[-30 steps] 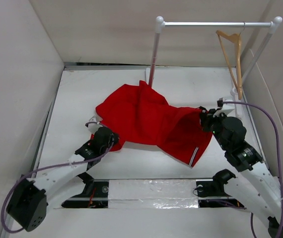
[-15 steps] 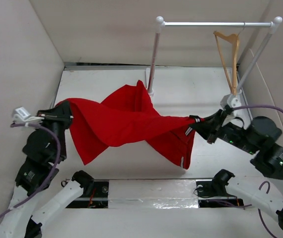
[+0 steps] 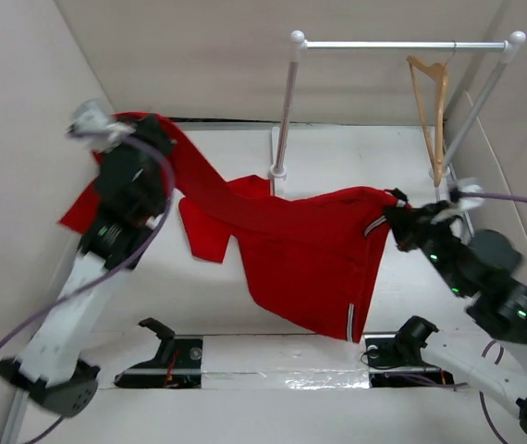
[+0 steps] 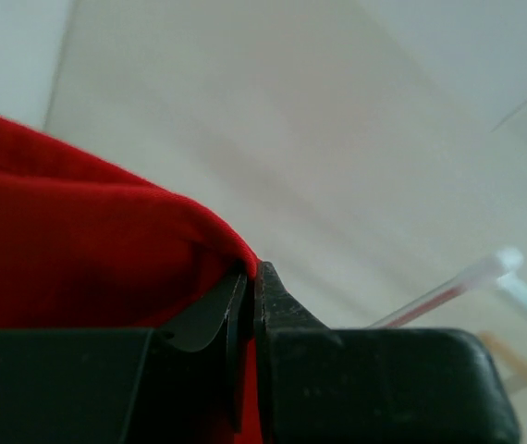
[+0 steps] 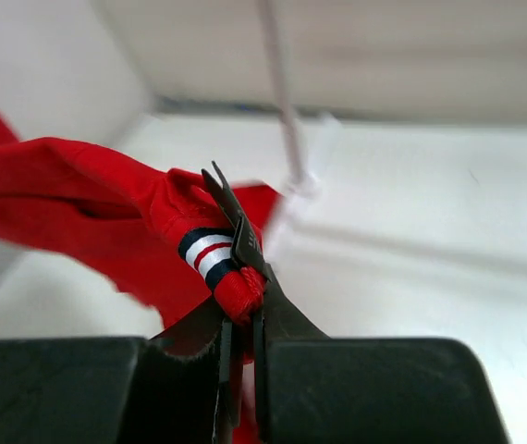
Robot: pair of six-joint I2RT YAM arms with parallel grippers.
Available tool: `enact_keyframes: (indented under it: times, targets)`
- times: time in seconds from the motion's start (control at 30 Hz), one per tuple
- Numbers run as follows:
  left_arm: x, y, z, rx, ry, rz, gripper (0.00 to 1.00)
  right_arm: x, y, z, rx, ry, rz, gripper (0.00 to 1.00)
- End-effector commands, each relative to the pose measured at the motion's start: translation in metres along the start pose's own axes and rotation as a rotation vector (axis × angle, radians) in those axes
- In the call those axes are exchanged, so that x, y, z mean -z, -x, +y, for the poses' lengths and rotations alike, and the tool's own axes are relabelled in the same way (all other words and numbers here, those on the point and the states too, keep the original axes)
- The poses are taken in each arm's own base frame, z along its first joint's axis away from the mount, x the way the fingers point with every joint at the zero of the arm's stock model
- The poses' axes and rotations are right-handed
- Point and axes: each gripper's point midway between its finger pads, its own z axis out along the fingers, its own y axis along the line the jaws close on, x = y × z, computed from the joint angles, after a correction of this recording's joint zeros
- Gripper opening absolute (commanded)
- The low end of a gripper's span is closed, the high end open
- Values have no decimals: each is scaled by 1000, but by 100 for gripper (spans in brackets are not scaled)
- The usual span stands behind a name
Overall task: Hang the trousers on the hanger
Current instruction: Flatten out the trousers at the center of the board.
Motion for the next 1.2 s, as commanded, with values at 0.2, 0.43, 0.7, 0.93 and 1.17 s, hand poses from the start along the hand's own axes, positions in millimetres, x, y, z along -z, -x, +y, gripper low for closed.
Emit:
enact_keyframes:
  times: [0.2,0.43,0.7,0.93,1.17]
  targets:
    - [-156,-231,25,-309,30,387,30,-36,-47,-118,14,-618,-42,0]
    - [-150,-280,37,-405,141,554,51,-66,-66,-139,63,-657,51,0]
    - [12,-303,98,-178,92,562,33,-82,-82,-144,41,-597,67,0]
    - [67,-327,200,-184,286,577,43,-74,-74,-120,31,-451,23,0]
    - [32,-344,203,-263,318,618,36,-71,-82,-118,38,-434,46,0]
